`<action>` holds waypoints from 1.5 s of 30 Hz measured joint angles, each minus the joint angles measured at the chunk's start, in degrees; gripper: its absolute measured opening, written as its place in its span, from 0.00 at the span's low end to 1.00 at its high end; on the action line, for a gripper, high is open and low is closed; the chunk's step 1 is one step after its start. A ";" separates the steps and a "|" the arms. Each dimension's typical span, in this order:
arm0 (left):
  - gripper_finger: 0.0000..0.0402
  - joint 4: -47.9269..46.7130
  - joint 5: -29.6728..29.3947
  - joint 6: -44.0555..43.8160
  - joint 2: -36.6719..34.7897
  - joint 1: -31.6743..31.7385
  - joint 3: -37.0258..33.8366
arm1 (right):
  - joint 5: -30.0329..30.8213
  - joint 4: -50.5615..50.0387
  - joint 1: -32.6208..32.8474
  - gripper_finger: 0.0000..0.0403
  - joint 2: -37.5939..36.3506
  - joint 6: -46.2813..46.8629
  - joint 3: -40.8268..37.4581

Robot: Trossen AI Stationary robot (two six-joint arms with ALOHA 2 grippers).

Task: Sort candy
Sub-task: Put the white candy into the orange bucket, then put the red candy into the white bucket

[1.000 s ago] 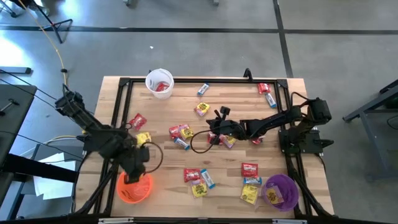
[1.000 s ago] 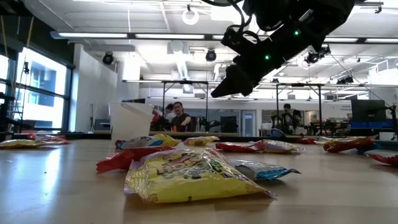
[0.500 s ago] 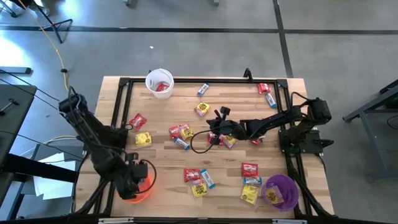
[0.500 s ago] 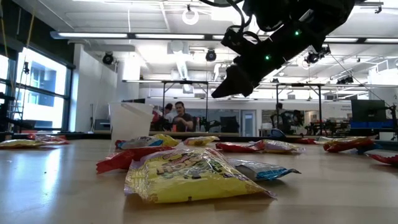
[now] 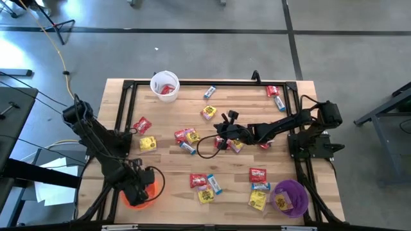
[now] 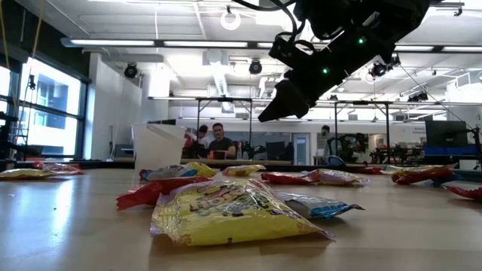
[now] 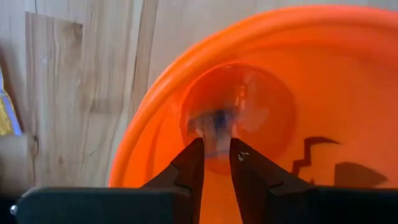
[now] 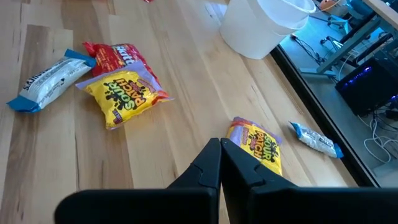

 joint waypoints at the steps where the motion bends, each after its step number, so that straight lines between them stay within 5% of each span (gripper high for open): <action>1: 0.18 -0.21 0.17 -0.01 -0.37 -0.01 0.00 | 0.00 -0.01 0.00 0.00 0.00 0.01 0.00; 18: 0.22 1.94 4.35 1.61 -11.14 0.00 0.07 | -0.02 -0.09 0.00 0.00 0.00 0.00 0.00; 24: 0.22 1.74 -7.37 8.10 -15.72 2.90 0.11 | -0.02 -0.09 0.00 0.00 0.00 -0.02 0.00; 31: 0.22 2.07 -13.80 21.15 -16.54 18.60 0.13 | -0.24 -0.09 0.00 0.00 0.00 0.00 0.00; 45: 0.22 -1.49 -3.66 50.51 -14.02 60.94 0.95 | -0.27 -0.09 0.00 0.00 0.00 0.17 0.00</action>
